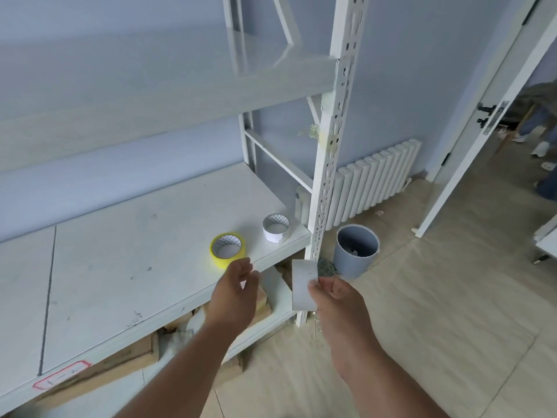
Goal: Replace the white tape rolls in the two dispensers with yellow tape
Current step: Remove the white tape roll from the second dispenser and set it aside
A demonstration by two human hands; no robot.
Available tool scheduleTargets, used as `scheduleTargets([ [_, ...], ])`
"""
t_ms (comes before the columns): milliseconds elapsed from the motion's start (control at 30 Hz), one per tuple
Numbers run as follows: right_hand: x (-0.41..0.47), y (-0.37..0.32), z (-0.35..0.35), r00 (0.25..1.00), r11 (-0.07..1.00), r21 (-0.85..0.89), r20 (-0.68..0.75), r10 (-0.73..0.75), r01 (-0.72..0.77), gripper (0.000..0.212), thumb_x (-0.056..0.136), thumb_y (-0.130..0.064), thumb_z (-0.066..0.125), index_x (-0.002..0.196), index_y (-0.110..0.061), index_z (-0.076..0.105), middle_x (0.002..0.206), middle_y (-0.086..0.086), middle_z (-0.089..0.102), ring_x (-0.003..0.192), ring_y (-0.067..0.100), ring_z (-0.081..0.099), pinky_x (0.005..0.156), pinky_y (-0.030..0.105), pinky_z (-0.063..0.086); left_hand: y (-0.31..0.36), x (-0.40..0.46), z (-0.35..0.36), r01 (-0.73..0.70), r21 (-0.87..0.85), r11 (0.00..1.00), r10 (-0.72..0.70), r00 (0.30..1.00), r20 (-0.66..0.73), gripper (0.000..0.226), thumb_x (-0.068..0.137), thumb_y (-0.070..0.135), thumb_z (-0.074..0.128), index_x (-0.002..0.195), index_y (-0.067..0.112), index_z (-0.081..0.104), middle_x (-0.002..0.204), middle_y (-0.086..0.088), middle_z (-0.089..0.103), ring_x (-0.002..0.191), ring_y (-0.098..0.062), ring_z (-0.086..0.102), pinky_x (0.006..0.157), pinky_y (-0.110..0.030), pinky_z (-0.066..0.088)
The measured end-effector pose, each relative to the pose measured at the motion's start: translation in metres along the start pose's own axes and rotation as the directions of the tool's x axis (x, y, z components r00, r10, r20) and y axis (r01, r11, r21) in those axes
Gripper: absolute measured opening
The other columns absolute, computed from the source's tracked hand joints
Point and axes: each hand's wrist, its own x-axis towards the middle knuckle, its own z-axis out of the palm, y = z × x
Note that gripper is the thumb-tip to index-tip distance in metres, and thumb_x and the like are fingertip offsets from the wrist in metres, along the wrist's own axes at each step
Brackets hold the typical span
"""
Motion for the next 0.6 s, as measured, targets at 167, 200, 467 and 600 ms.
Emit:
scheduleTargets([
  [167,0.057,-0.006,0.017,1.000,0.996,-0.092,0.024,-0.009,0.011,0.006,0.096,-0.026,0.070,0.094,-0.022,0.074,0.098,-0.007,0.076,0.095,0.007,0.068,0.074,0.027,0.047,-0.045,0.105,-0.005,0.017,0.449,0.893,-0.005,1.000,-0.029,0.047,0.102,0.019,0.053,0.149,0.021,0.051,0.147,-0.004,0.059,0.135,-0.028,0.055,0.105,-0.040,0.050],
  [200,0.066,-0.007,0.022,0.999,0.993,-0.119,0.042,-0.014,0.018,0.005,0.096,-0.026,0.070,0.094,-0.024,0.074,0.099,-0.008,0.076,0.097,0.006,0.069,0.076,0.026,0.048,-0.050,0.120,-0.005,-0.002,0.523,0.852,0.004,1.000,-0.002,0.049,0.101,0.020,0.053,0.150,0.023,0.049,0.149,-0.004,0.058,0.136,-0.029,0.053,0.106,-0.040,0.047],
  [467,0.122,-0.019,0.057,0.992,0.970,-0.241,0.126,-0.010,0.040,0.006,0.096,-0.025,0.069,0.094,-0.023,0.075,0.095,-0.008,0.079,0.093,0.008,0.072,0.073,0.022,0.049,-0.071,0.171,-0.003,-0.123,0.786,0.605,0.020,0.990,0.140,0.049,0.095,0.010,0.055,0.138,0.032,0.063,0.139,0.000,0.066,0.131,-0.027,0.059,0.110,-0.034,0.040],
  [600,0.146,-0.022,0.078,0.984,0.952,-0.297,0.179,-0.018,0.071,0.008,0.096,-0.025,0.068,0.095,-0.023,0.076,0.090,-0.008,0.077,0.078,0.008,0.067,0.068,0.025,0.046,-0.068,0.177,0.001,-0.022,0.692,0.722,-0.028,0.998,0.062,0.026,0.100,0.022,0.056,0.122,0.029,0.067,0.120,-0.004,0.073,0.115,-0.031,0.065,0.097,-0.036,0.045],
])
